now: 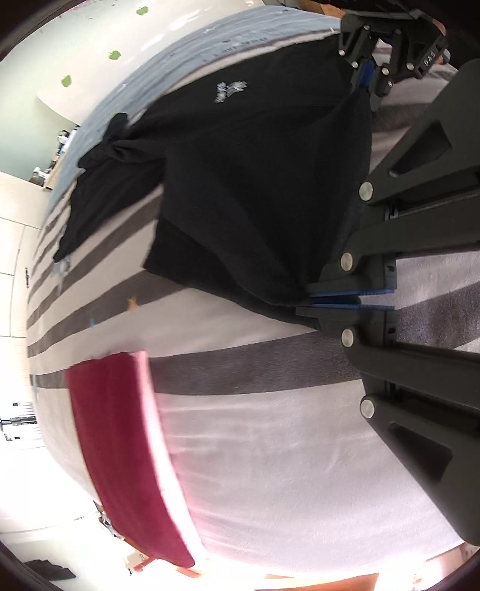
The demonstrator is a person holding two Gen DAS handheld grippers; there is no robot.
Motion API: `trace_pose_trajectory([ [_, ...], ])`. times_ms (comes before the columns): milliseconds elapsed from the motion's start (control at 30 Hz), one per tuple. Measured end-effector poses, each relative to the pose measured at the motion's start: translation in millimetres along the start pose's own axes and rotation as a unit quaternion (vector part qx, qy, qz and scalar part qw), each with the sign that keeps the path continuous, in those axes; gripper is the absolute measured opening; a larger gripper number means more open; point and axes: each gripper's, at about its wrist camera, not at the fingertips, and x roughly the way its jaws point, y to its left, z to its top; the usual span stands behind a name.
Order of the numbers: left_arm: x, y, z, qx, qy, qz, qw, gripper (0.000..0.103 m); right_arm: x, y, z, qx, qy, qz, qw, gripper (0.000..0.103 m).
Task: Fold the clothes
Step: 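Open both grippers and release the folded black T-shirt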
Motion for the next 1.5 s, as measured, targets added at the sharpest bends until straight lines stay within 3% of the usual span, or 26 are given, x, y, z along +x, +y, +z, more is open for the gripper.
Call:
trace_pose_trajectory([
  [133, 18.3, 2.9, -2.9, -0.011, 0.02, 0.008, 0.9997, 0.002, 4.8, -0.3, -0.1, -0.003, 0.01, 0.006, 1.0, 0.015],
  [333, 10.0, 9.8, -2.9, -0.032, 0.024, 0.025, 0.9989, 0.011, -8.0, -4.3, -2.0, -0.005, 0.021, 0.042, 0.999, 0.017],
  [467, -0.7, 10.1, -1.9, -0.023, 0.017, 0.093, 0.9953, 0.013, -31.1, -16.8, 4.7, 0.012, 0.003, 0.073, 0.997, 0.017],
  [533, -9.1, 16.2, -0.7, -0.04, 0.01, 0.11, 0.9931, 0.013, -38.5, -25.3, 11.8, 0.024, -0.012, 0.075, 0.997, 0.017],
  [600, -19.8, 15.3, 2.4, -0.054, -0.014, 0.077, 0.9954, 0.013, -37.6, -35.4, 19.8, 0.044, -0.025, 0.075, 0.996, 0.017],
  [667, -23.6, -0.9, 8.2, -0.03, -0.037, 0.049, 0.9977, 0.013, -26.0, -43.9, 24.0, 0.058, -0.025, 0.071, 0.995, 0.017],
  [800, -3.4, -23.2, 15.0, -0.02, -0.027, -0.019, 0.9993, 0.013, 6.7, -56.8, 25.6, 0.082, 0.001, 0.067, 0.994, 0.017],
  [933, 35.3, -18.0, 2.4, -0.029, 0.028, 0.002, 0.9992, 0.013, 27.2, -59.3, 13.3, 0.088, 0.025, 0.065, 0.994, 0.018],
  [1000, 33.4, -8.5, -0.8, -0.041, 0.017, -0.013, 0.9989, 0.012, 27.2, -58.4, 7.0, 0.084, 0.023, 0.063, 0.994, 0.018],
  [1100, 17.8, -7.9, 7.6, -0.03, 0.017, 0.015, 0.9993, 0.012, 25.0, -58.0, 12.3, 0.086, 0.037, 0.065, 0.993, 0.018],
  [1167, 0.2, -6.7, 21.9, -0.036, -0.008, 0.011, 0.9993, 0.012, 19.1, -60.6, 19.8, 0.091, 0.037, 0.074, 0.992, 0.017],
  [1233, -12.5, -8.4, 42.3, -0.049, -0.038, -0.018, 0.9979, 0.018, 10.8, -68.8, 32.1, 0.094, 0.019, 0.082, 0.992, 0.017],
  [1300, -10.5, -14.3, 64.3, -0.063, -0.056, -0.047, 0.9953, 0.055, 6.6, -82.7, 45.7, 0.095, 0.002, 0.08, 0.992, 0.017],
  [1333, -7.2, -17.7, 74.8, -0.069, -0.064, -0.059, 0.9938, 0.061, 5.8, -93.1, 53.2, 0.096, -0.005, 0.076, 0.992, 0.017],
  [1400, 7.9, -27.2, 95.8, -0.07, -0.059, -0.079, 0.9927, 0.063, 6.8, -120.9, 69.4, 0.1, -0.014, 0.064, 0.993, 0.017],
  [1500, 42.6, -45.0, 115.9, -0.059, -0.008, -0.081, 0.9949, 0.063, 13.3, -155.7, 85.8, 0.116, -0.023, 0.058, 0.991, 0.017],
])
